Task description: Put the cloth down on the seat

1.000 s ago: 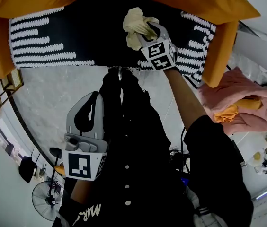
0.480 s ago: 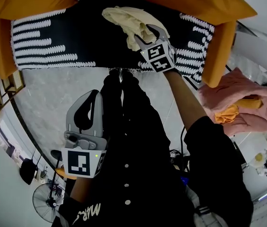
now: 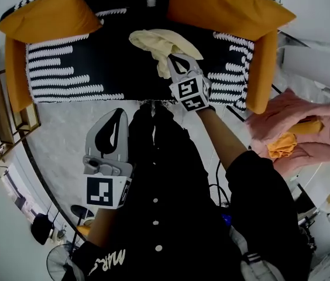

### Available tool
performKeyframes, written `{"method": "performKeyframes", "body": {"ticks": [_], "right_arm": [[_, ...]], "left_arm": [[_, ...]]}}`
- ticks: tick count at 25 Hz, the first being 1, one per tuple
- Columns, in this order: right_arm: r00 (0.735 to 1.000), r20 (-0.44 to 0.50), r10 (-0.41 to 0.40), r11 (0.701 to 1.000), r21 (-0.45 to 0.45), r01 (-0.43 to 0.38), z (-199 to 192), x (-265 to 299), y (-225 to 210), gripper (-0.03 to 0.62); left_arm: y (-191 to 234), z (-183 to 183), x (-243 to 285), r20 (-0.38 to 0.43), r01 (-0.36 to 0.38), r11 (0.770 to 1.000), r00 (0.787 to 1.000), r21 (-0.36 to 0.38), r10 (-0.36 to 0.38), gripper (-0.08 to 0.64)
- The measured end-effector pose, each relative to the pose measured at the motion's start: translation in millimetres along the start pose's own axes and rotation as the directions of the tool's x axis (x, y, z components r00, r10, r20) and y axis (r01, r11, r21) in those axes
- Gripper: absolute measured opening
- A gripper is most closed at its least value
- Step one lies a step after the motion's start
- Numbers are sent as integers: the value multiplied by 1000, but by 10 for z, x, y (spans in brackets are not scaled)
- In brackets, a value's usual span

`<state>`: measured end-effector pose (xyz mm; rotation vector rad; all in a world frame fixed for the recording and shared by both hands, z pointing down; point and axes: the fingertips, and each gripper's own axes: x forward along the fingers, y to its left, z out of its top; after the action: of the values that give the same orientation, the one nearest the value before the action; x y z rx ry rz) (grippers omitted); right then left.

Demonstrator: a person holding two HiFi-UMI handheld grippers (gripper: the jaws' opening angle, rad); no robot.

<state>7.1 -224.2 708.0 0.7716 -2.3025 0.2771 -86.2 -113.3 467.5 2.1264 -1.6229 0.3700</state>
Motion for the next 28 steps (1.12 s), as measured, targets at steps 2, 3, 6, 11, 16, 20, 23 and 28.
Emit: {"method": "performKeyframes", "body": {"ticks": [2, 3, 6, 11, 16, 20, 23, 28], "right_arm": [[1000, 21, -14, 1000, 15, 14, 92, -119, 0, 28], [999, 30, -21, 1000, 22, 20, 139, -175, -4, 26], [998, 56, -36, 999, 38, 34, 281, -348, -14, 28], [991, 122, -54, 998, 42, 50, 583, -684, -20, 27], [978, 201, -57, 997, 57, 46, 927, -1050, 24, 26], [960, 267, -86, 995, 80, 67, 1176, -1348, 17, 26], [945, 307, -114, 991, 96, 88, 1334, -1555, -12, 26], [915, 381, -136, 990, 95, 108, 1652, -1920, -27, 26]], "left_arm": [[-42, 30, -2, -1, 22, 1000, 1000, 18, -22, 0], [-55, 39, -1, -2, 31, 999, 1000, 25, -31, 0], [-73, 82, -12, 4, 47, 998, 999, 45, -47, 0], [-91, 172, -41, 27, 73, 995, 997, 74, -75, 0], [-87, 321, -75, 58, 90, 991, 994, 96, -96, 0], [-123, 513, -114, 110, 105, 987, 987, 120, -118, 0], [-134, 643, -146, 141, 114, 984, 981, 135, -133, 0], [-104, 827, -229, 184, 107, 982, 974, 158, -136, 0]]}}
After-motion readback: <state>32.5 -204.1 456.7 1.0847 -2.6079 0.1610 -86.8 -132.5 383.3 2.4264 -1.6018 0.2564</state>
